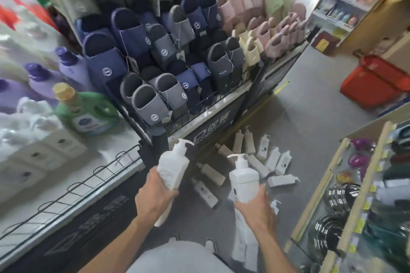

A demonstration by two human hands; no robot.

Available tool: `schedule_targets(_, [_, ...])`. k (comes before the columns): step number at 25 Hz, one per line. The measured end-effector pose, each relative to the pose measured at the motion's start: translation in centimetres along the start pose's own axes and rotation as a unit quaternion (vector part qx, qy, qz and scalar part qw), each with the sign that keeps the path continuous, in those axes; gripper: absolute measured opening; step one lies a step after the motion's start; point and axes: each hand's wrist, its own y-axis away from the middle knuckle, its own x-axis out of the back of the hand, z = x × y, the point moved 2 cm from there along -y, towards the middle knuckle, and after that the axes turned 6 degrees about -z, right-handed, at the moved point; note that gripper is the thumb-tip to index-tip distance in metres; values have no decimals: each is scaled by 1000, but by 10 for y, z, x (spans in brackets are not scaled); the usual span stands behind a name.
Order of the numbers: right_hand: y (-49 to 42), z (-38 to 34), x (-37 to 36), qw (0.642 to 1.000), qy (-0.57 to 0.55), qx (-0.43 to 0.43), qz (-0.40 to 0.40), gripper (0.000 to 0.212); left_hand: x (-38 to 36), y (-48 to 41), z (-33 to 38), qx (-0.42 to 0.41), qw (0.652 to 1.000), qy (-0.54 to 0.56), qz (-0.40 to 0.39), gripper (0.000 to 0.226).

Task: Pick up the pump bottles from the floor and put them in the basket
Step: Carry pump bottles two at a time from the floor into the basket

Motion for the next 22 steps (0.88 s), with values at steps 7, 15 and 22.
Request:
schedule_targets(7, [-14,-64,9,982,50,182,-33,75,46,32,-9,48,986,61,148,75])
schedule_targets(15, [8,-148,3,905,158,385,-92,62,71,119,-48,176,931,122,294,68])
schedule_targets(22, [102,-191,-66,798,203,541,-171,66,68,237,-121,307,844,176,404,70])
